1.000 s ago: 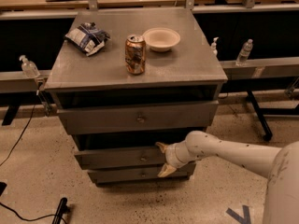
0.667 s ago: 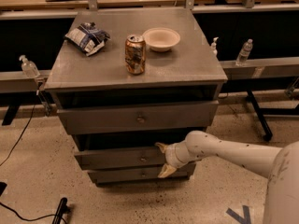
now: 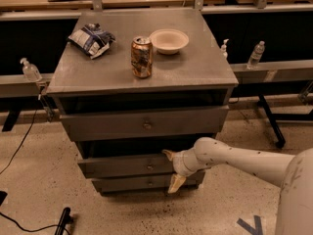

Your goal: Open middle drawer

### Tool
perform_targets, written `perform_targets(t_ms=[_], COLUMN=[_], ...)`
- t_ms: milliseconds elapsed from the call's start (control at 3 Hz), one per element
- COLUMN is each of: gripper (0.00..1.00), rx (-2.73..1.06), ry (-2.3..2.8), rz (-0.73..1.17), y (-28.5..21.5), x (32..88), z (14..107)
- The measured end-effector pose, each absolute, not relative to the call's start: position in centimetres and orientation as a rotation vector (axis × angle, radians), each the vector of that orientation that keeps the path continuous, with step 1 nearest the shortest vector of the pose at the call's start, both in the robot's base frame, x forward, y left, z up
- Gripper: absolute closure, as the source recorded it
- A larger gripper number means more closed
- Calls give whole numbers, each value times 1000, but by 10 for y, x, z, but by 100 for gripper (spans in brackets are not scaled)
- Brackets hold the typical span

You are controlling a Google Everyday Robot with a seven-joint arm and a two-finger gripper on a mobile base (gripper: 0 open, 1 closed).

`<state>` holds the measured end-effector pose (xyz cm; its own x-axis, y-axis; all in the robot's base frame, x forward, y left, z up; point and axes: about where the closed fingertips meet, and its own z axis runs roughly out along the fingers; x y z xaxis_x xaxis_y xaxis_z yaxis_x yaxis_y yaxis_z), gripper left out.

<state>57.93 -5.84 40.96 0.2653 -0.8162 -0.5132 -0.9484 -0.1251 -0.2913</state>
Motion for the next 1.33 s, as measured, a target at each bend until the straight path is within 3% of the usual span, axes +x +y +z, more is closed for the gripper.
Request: perform_targets(t_ms=[1333], gripper=[12], rx=[-1966], ry=[1685], rz=[159], y=[-71], x=[562], z=[495])
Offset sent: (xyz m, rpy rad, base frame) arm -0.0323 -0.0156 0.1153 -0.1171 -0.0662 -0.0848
